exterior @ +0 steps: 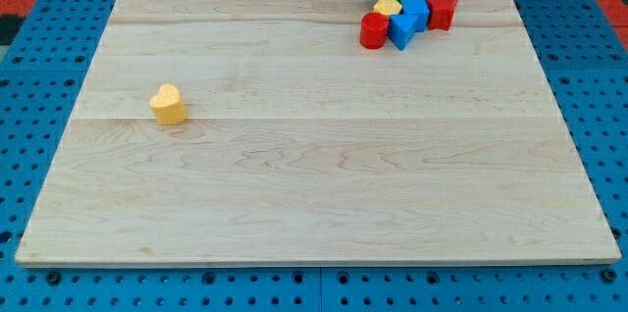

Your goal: Point your arm at the yellow heart

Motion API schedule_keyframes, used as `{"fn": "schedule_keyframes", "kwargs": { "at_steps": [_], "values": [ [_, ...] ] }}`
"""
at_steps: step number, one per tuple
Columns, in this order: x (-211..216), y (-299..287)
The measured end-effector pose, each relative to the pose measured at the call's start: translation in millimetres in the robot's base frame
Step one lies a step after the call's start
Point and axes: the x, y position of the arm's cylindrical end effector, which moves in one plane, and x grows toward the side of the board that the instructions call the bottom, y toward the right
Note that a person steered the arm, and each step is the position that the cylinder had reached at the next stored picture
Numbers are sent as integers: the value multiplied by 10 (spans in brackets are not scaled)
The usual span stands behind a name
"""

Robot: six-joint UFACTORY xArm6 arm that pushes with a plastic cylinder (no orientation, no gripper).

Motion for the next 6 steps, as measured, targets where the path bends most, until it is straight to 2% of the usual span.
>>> {"fn": "schedule_keyframes", "kwargs": {
  "at_steps": [1,2,3,4,5,6],
  "values": [
    [-210,-465],
    [-205,-1320],
    [113,-2105],
    [597,-2610],
    [1279,-3022],
    [1849,-3009]
  ]
}}
